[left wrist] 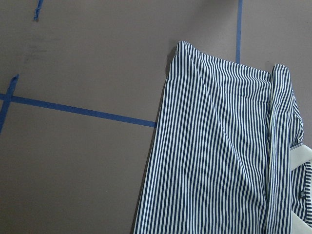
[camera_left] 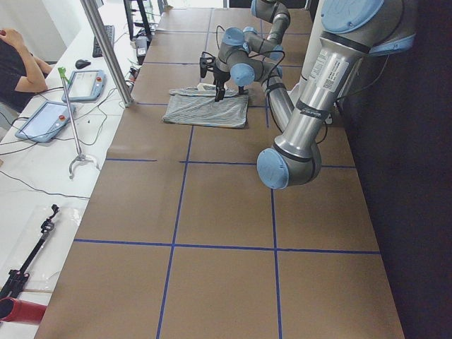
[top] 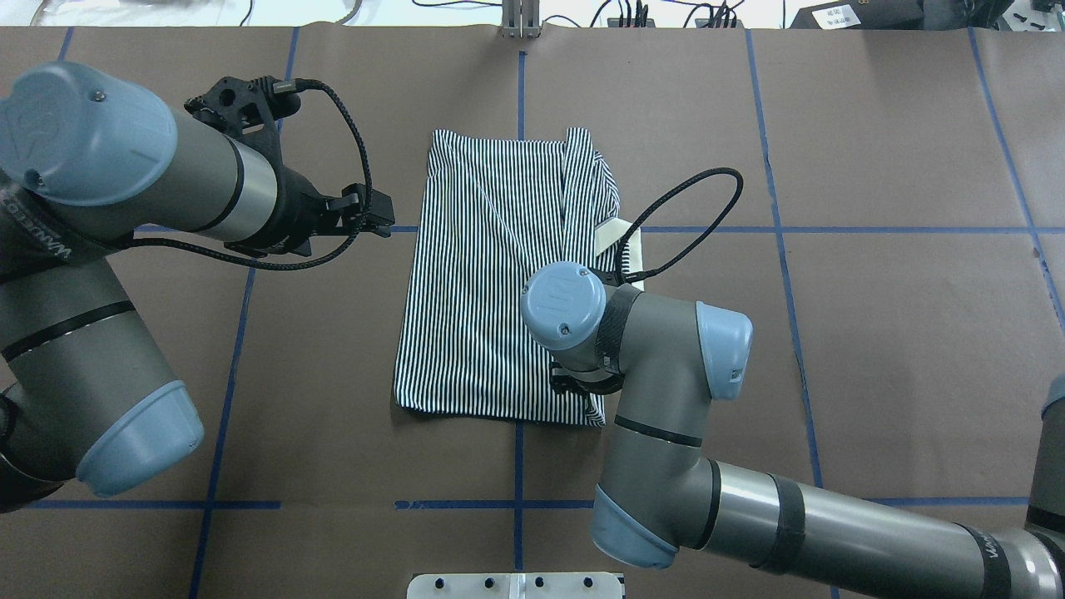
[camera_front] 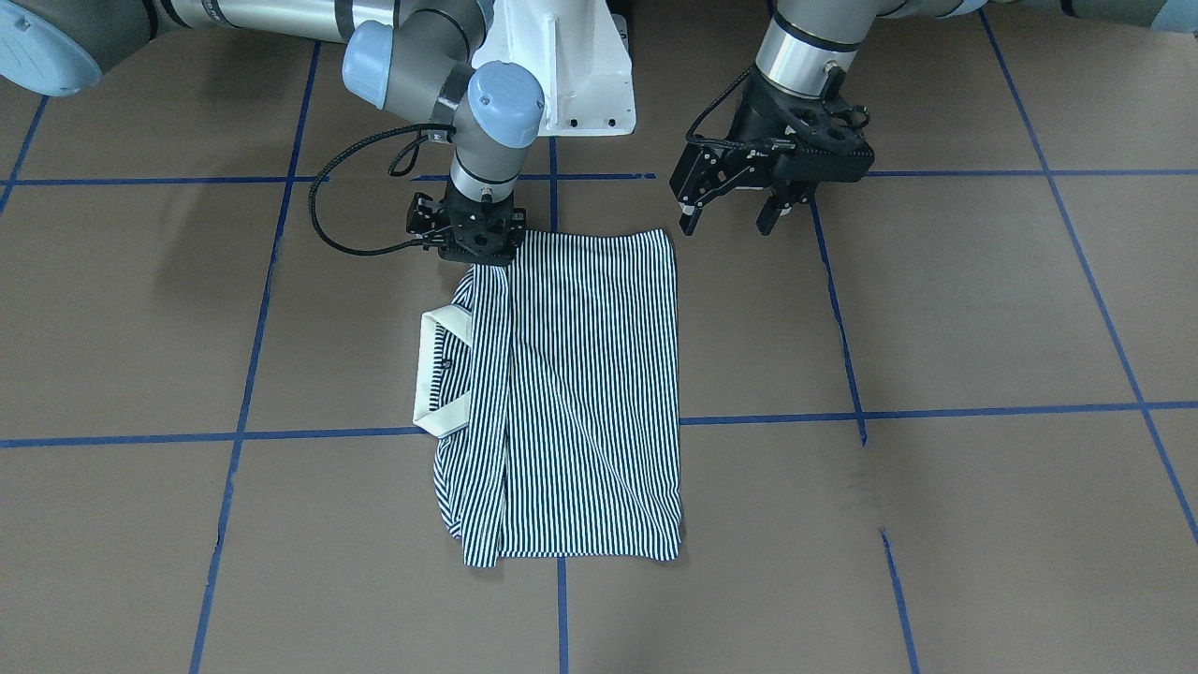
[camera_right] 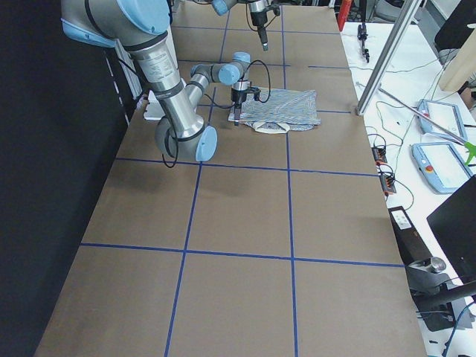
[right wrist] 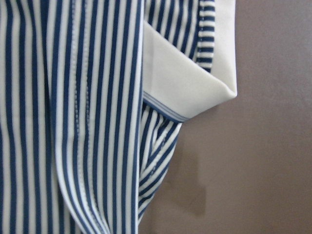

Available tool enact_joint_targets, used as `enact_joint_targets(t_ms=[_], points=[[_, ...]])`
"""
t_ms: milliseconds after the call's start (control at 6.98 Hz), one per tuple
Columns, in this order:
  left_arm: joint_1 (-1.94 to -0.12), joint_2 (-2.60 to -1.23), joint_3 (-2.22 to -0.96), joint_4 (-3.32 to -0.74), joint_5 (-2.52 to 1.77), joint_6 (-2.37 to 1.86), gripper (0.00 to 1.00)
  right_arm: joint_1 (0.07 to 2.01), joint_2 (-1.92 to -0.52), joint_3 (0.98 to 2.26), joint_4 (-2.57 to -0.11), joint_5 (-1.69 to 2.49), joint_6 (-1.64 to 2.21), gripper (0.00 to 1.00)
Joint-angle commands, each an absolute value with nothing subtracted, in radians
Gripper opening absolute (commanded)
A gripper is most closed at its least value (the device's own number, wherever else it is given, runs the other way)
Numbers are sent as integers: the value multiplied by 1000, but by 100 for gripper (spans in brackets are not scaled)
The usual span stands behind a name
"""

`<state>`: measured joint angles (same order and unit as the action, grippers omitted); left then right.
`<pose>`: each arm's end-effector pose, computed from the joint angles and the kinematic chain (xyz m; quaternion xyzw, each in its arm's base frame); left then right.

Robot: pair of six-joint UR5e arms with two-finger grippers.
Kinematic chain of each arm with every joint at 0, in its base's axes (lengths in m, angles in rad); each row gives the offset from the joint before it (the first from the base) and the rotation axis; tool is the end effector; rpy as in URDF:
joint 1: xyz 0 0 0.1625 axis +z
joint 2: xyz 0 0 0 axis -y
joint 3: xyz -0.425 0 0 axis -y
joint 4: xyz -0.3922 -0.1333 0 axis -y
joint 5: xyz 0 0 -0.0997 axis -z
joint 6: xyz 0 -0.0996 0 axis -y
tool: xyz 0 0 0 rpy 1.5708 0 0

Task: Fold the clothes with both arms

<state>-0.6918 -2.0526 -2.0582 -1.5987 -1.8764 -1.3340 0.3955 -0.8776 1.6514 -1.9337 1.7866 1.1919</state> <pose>0.3598 -0.4322 0.1836 0.0921 0.4824 -0.1249 0.8621 -0.5865 -0.3662 0.2647 -0.0210 -0.2276 -0.0139 0.9734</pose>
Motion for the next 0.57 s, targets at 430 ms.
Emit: enact_joint_targets(t_ms=[430], points=[[-670, -2071, -2057, -1603, -1882, -1339, 100, 439, -1011, 1819, -1971, 1779, 1109, 100]])
